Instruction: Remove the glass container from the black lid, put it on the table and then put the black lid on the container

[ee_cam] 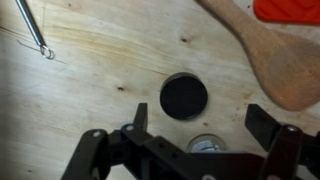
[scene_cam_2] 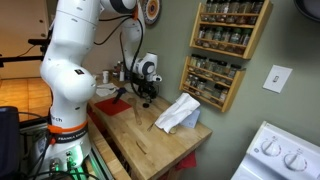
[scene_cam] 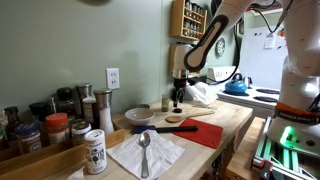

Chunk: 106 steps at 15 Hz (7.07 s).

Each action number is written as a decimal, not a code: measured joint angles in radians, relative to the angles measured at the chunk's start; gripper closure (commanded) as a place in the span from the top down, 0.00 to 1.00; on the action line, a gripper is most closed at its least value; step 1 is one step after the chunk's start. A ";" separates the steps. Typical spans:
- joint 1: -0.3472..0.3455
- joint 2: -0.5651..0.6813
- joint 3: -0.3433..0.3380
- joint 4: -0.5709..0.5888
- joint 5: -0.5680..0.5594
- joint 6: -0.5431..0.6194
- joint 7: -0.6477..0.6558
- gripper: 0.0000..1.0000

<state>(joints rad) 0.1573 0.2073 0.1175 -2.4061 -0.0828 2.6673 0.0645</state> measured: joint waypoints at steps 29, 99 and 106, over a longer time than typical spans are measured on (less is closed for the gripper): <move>-0.001 0.099 -0.030 0.029 -0.003 0.064 -0.004 0.45; 0.032 0.051 0.023 0.284 -0.042 -0.221 0.106 0.31; 0.033 0.052 0.021 0.286 -0.042 -0.222 0.106 1.00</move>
<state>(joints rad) 0.1899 0.2590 0.1385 -2.1198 -0.1248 2.4455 0.1707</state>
